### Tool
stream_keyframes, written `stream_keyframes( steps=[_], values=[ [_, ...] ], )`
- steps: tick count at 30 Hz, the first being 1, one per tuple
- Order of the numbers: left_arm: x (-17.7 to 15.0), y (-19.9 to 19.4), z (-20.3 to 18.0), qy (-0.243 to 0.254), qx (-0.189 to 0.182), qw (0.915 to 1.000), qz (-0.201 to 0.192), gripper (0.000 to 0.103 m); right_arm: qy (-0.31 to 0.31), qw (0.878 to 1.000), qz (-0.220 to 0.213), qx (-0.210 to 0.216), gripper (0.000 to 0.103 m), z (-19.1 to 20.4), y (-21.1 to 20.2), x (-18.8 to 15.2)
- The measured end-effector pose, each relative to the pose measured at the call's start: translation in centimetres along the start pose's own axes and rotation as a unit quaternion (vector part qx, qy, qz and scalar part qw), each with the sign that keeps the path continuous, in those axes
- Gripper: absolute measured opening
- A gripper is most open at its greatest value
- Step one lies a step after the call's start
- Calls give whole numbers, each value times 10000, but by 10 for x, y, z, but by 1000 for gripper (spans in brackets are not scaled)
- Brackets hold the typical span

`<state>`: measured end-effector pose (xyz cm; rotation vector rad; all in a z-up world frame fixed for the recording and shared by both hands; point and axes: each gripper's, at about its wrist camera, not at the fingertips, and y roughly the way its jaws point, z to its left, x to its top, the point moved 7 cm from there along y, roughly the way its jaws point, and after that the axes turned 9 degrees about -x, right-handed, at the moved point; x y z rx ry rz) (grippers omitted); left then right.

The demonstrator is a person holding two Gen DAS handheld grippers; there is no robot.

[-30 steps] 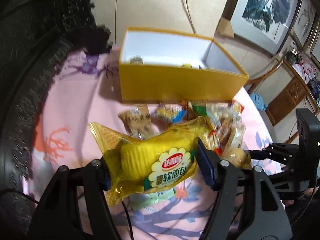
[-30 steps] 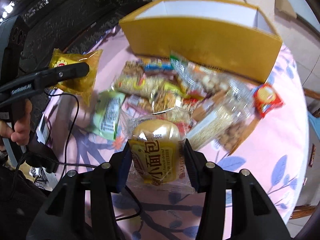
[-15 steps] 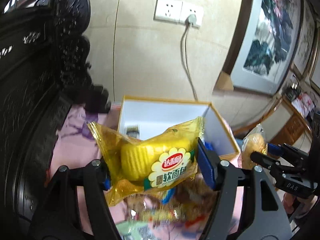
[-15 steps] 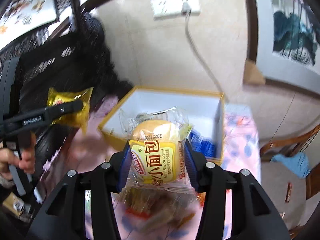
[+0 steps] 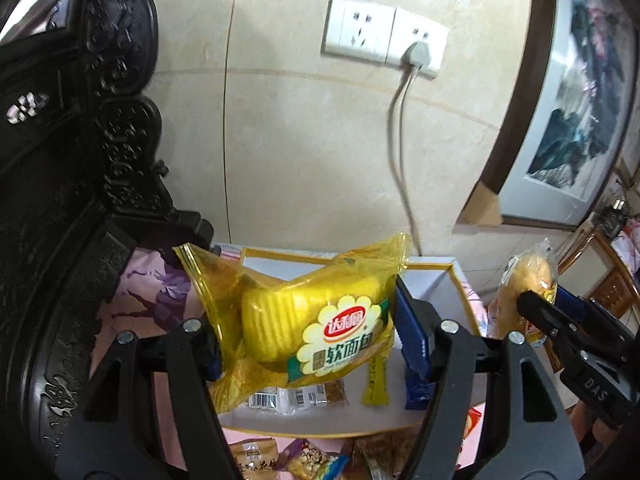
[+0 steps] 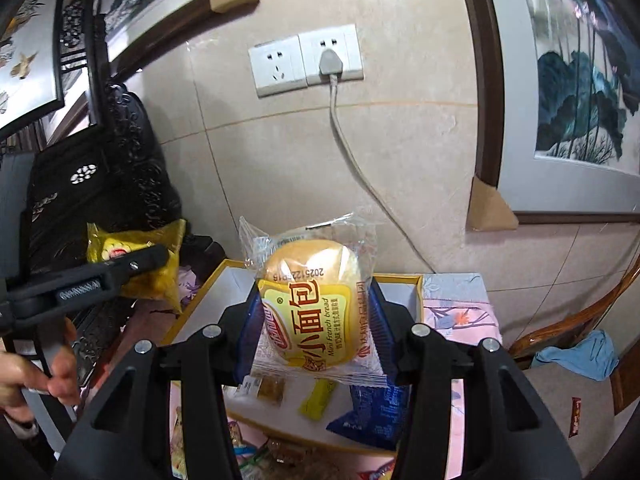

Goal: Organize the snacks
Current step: 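Place both bread packs into the yellow box and open both grippers, then move both grippers back to the snack pile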

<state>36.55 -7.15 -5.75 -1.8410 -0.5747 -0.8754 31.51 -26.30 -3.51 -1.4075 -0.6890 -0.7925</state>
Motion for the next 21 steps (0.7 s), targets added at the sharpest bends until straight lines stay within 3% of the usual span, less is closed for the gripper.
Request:
stream_keyframes(
  steps=[4,5,6,7,10,21],
  values=[
    [-13,29,4,-46,107,9995,277,68,14,9998,215,10,50,1,25,-11],
    [-17,36,5,-59,151,9992,369,70,9,9996,268,0,51,1,30,-14],
    [-22,44,6,-75,183,9987,480,78,-11,9994,328,-55,53,2,37,-18],
    [-26,48,6,-77,233,9982,551,94,-63,9991,389,-160,66,2,42,-21],
    [-31,52,7,-3,412,9970,660,98,-229,9982,342,-432,87,3,44,-24],
    [-34,19,-1,-21,281,9982,532,98,-256,9990,282,-224,88,7,10,-30]
  ],
)
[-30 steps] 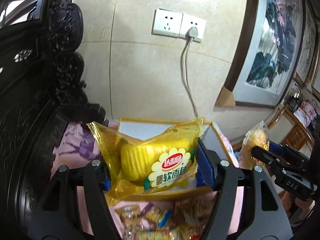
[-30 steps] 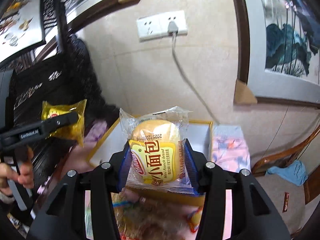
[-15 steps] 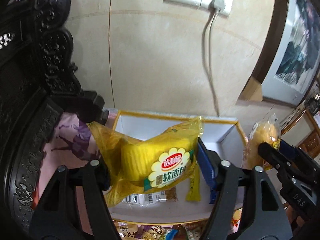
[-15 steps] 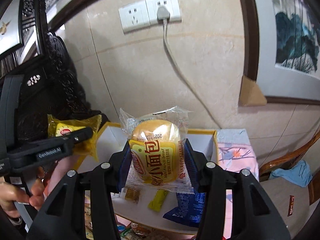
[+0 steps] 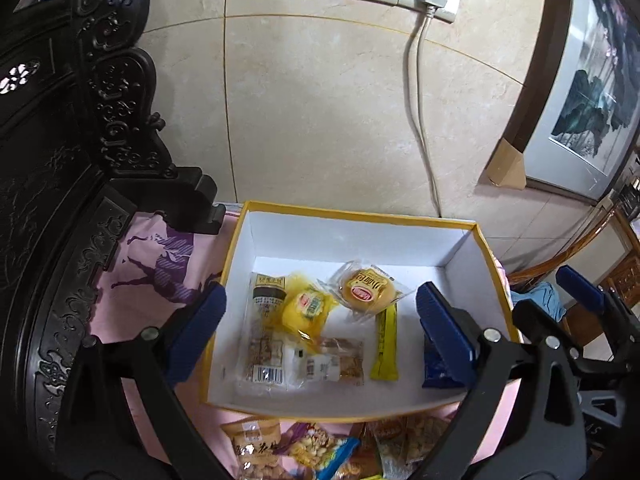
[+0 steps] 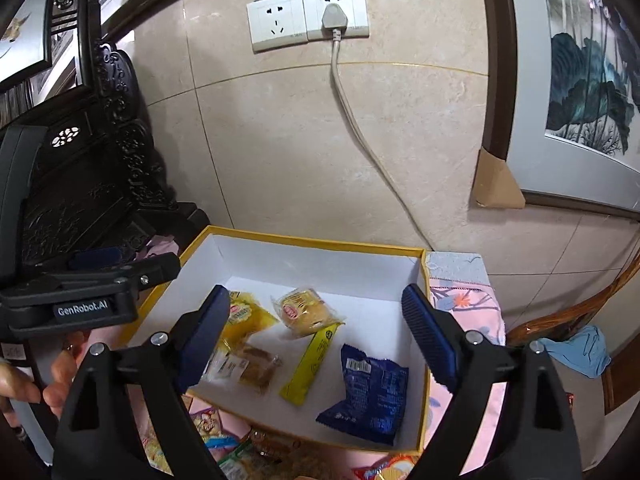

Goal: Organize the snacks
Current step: 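Move both grippers back to the snack pile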

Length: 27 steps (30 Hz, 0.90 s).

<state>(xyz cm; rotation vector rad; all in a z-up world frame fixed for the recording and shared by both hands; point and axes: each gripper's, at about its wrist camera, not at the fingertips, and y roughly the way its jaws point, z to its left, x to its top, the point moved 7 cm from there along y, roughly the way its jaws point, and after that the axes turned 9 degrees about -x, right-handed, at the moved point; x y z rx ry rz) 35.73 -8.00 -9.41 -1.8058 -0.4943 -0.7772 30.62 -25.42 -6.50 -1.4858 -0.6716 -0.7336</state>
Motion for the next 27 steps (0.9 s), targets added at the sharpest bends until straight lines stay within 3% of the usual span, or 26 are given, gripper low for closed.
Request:
stream_keyframes(
  steps=[8,14,17,22,27],
  values=[
    [-37,-29,6,-67,-57,9999,75,98,139,9997,213,-46,88,-3,-30,-38],
    [-86,-52,19,-65,3,9998,200,99,589,9937,931,-215,88,-7,-41,-113],
    [-113,-60,26,-134,1,9990,419,99,964,9834,1491,-373,88,-9,-42,-160],
    [-147,-75,37,-40,128,9979,630,99,1697,9537,2427,-531,88,-11,-42,-223],
    [-165,-84,45,82,168,9972,726,99,1951,9416,2702,-479,88,1,-32,-246]
  ],
)
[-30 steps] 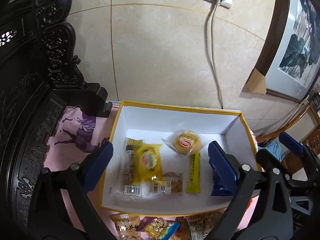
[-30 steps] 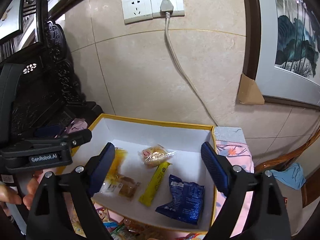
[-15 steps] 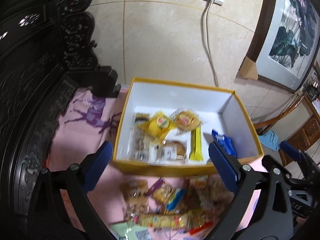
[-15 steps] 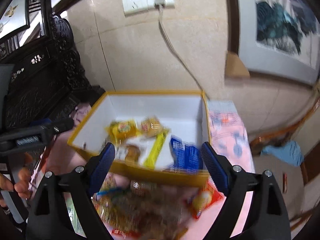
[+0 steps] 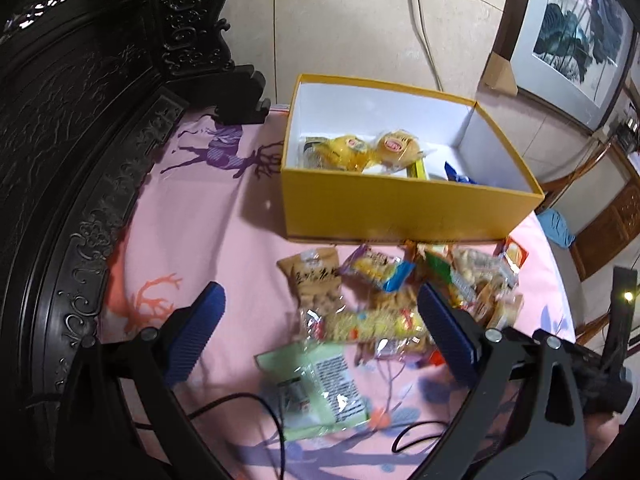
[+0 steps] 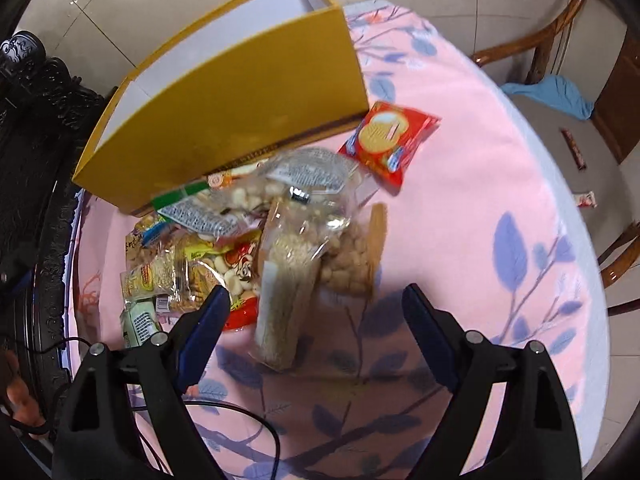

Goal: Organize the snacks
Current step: 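Move both grippers back to the snack pile, then grasp the clear oat bag with the right gripper while the left gripper grasps the cereal bar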

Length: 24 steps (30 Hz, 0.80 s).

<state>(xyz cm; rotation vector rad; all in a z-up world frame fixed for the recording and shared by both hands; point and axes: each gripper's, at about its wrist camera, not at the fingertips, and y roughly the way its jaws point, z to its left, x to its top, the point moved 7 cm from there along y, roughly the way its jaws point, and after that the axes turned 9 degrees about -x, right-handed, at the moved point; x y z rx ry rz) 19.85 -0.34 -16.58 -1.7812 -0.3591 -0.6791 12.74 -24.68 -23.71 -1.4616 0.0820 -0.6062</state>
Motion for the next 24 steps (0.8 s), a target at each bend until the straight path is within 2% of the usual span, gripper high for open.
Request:
stream_keyframes(
  steps=[3,6,10,13,15,24],
  values=[
    [-7,-2,-1,191,-99,9998,2,99,72,9996,194,189,79,6,13,-6],
    [-14,1,-6,502,-86,9987,55,99,22,9986,422,303,60,15,24,-10],
    [-22,11,-18,1002,-112,9948,156,99,-343,9983,384,273,34,22,28,-14],
    [-28,23,-26,1317,-148,9909,234,99,-527,9979,271,270,32,24,26,-13],
    [-31,34,-33,1436,-359,9884,335,99,-534,9979,257,243,31,21,26,-12],
    [-32,88,-47,1976,-923,9732,735,99,-39,9977,527,423,31,-6,31,-17]
  ],
)
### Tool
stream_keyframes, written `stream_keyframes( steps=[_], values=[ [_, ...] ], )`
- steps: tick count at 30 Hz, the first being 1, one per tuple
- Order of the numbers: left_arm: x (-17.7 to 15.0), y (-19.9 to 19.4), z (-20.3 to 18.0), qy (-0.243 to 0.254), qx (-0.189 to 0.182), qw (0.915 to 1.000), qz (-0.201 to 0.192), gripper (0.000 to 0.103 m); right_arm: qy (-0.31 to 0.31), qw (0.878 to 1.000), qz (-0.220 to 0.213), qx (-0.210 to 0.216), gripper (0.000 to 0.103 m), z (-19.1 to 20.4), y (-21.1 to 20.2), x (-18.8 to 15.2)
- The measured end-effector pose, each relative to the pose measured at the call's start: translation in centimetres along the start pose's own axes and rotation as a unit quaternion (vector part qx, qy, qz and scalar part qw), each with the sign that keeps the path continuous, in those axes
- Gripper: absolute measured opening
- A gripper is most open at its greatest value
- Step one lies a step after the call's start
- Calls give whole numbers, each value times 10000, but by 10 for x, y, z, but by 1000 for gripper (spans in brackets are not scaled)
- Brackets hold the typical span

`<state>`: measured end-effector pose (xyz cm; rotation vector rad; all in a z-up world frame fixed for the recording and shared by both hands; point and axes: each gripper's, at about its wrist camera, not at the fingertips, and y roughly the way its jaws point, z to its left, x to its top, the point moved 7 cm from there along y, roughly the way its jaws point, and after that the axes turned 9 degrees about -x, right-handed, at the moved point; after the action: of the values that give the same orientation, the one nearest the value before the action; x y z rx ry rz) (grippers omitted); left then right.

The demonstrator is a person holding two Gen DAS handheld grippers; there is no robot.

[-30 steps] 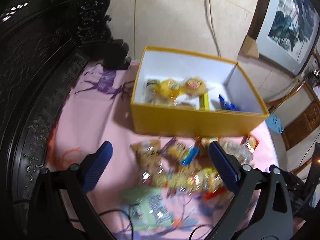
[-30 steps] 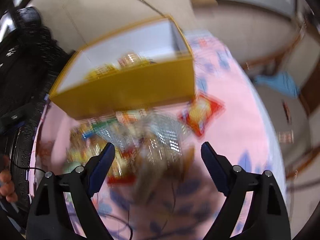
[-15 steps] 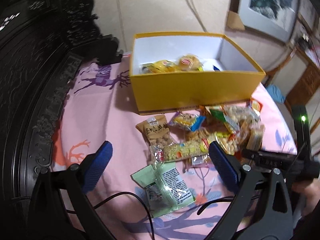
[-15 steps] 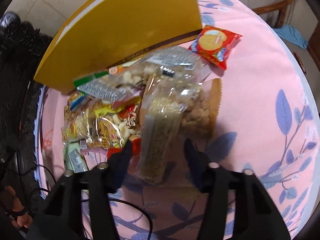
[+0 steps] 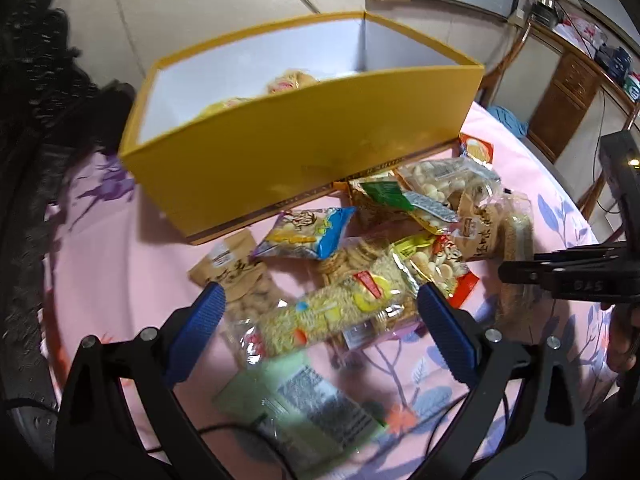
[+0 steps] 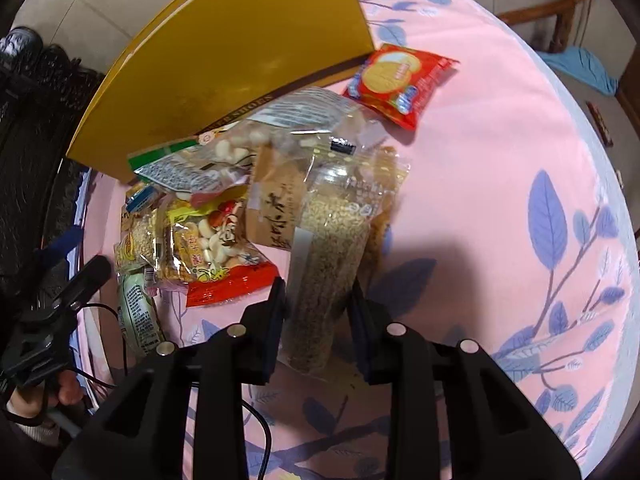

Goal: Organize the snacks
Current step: 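Grasp the clear oat bag with the right gripper while the left gripper grasps the cereal bar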

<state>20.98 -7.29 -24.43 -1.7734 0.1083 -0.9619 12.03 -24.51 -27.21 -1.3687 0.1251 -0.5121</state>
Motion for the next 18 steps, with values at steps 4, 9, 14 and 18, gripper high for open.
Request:
stream_keyframes(
  steps=[4,9,14,18],
  values=[
    [-1,23,6,-63,-373,9989,286,98,31,10000,14,37,32,0,1,1],
    [-15,20,-1,-225,-646,9970,354,89,41,9999,20,99,32,-11,-2,1],
    [-40,15,-19,-192,-896,9942,569,66,43,9999,42,100,32,-15,-2,1],
    [-62,17,-37,145,-971,9910,915,60,65,9999,50,116,32,-13,0,0]
  ],
)
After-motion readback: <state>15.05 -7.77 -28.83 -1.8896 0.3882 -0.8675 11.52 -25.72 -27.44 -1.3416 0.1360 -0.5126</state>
